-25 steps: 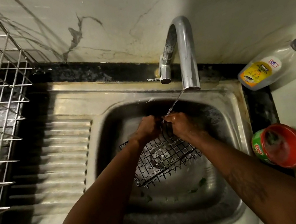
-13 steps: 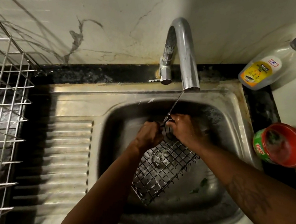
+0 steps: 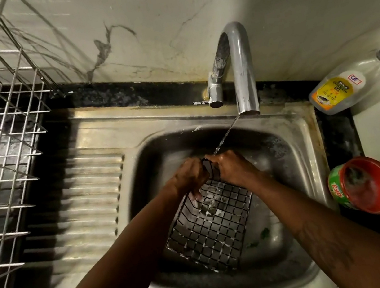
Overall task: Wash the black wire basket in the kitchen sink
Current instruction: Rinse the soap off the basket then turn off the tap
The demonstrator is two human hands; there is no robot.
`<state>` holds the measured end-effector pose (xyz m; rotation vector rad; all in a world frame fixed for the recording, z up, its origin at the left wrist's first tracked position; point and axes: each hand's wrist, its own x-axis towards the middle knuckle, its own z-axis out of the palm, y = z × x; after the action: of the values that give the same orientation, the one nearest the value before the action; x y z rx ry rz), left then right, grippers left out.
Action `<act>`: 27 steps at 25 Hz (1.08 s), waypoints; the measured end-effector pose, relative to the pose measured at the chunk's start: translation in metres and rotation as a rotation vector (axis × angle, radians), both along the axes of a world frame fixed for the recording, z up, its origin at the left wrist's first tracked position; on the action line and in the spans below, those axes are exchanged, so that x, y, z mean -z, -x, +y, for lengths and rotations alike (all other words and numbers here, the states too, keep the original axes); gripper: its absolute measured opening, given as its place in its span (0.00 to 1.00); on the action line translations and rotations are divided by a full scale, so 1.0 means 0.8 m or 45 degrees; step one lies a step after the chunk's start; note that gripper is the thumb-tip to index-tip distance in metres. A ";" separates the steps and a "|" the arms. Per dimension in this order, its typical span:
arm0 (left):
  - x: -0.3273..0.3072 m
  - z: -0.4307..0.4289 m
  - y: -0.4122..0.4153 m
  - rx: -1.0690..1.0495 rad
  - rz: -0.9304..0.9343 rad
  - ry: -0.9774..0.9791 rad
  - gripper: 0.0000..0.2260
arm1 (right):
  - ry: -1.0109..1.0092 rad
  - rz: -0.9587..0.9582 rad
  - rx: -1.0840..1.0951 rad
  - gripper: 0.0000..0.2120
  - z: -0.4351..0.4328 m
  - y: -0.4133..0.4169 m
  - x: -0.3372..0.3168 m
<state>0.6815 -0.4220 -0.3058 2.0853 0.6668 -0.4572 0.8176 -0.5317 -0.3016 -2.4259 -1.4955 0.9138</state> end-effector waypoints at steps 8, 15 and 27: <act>-0.002 0.006 -0.014 -0.132 0.135 -0.129 0.11 | 0.082 -0.086 0.065 0.20 0.004 0.009 -0.005; -0.009 0.009 -0.017 0.024 -0.009 -0.319 0.12 | 0.068 0.134 0.039 0.13 0.020 -0.004 0.000; -0.001 0.026 0.003 -0.152 0.003 -0.423 0.10 | 0.072 0.115 0.295 0.24 -0.010 -0.019 -0.001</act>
<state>0.6795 -0.4016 -0.3049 2.3378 0.9135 -0.2960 0.8332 -0.5396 -0.3005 -2.4933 -1.1445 1.0111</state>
